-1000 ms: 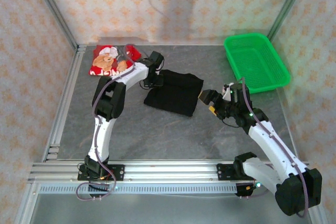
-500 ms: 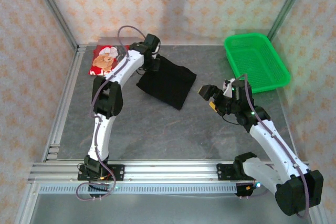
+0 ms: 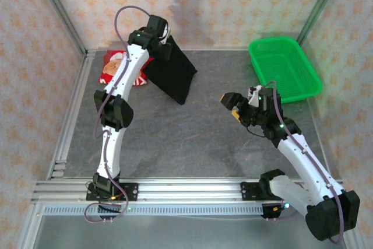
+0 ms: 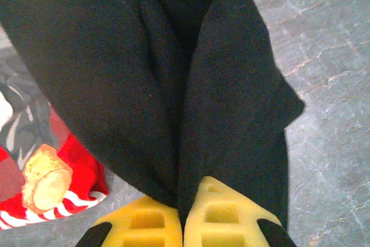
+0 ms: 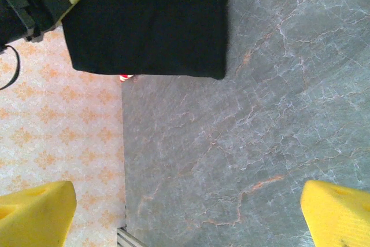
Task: Fold and stack the t-shirts
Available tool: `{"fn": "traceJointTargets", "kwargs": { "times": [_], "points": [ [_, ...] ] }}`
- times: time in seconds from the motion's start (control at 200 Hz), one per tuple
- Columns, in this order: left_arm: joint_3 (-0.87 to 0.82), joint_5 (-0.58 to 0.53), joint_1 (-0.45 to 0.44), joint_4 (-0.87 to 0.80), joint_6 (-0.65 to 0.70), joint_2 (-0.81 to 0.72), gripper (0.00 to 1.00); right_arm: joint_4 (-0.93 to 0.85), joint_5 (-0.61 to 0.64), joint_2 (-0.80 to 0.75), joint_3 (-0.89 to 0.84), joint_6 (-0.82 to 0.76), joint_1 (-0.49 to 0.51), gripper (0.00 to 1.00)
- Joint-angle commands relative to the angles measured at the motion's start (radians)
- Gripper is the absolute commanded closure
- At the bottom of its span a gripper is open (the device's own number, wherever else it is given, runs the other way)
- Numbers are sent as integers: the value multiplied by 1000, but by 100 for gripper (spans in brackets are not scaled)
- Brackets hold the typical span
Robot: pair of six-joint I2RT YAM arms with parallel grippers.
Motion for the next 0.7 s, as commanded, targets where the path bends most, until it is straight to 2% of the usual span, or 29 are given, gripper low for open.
{"fn": "traceJointTargets", "kwargs": {
  "times": [0.0,0.14,0.696],
  "points": [
    [38,-45,13,-28,58,11,100,9,-18,-3,46,-19,7,1],
    [78,-54,44,-18,78,16,100,-19,-31,8,71,-35,7,1],
    [176,64,175,51,36,14,100,-60,-43,51,105,-50,6,1]
  ]
}}
